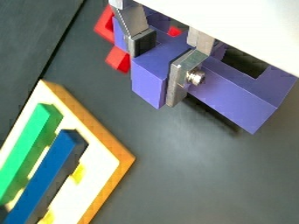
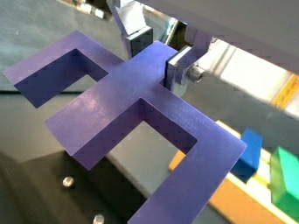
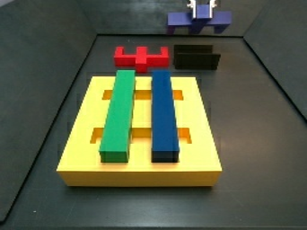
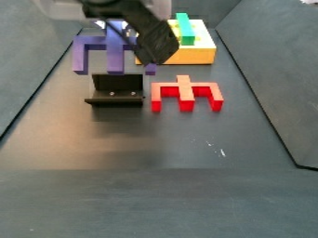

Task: Pick up the purple object. Move up. Place the purple object on the fixture. Regrasp the purple object. Move to above the board. Insert the purple object.
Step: Place the purple object on the fixture.

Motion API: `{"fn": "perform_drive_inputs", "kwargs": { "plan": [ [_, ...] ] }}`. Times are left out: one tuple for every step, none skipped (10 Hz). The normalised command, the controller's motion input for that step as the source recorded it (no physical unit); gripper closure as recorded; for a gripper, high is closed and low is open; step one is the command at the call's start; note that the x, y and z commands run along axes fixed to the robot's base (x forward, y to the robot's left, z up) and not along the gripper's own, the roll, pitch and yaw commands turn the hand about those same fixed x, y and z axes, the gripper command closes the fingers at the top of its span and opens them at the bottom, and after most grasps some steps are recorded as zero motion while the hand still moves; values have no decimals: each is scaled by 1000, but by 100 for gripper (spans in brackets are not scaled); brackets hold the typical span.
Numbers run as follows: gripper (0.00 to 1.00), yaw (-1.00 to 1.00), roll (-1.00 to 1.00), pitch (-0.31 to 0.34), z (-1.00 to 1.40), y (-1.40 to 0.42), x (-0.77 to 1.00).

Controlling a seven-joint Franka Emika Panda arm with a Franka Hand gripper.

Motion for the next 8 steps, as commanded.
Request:
{"fn": "perform_drive_inputs", "kwargs": {
  "plan": [
    [100,0,-706,0,-106,0,683],
    [100,0,-471,6,-157,0,543],
    [100,0,0,0,-103,0,123],
    [100,0,11,0,-311,-26,54],
    [100,0,126,29,-337,-3,0],
    [100,0,254,0,-431,-23,0],
    [100,0,360,0,-466,-57,0],
    [100,0,406,0,-429,-66,0]
  ]
}}
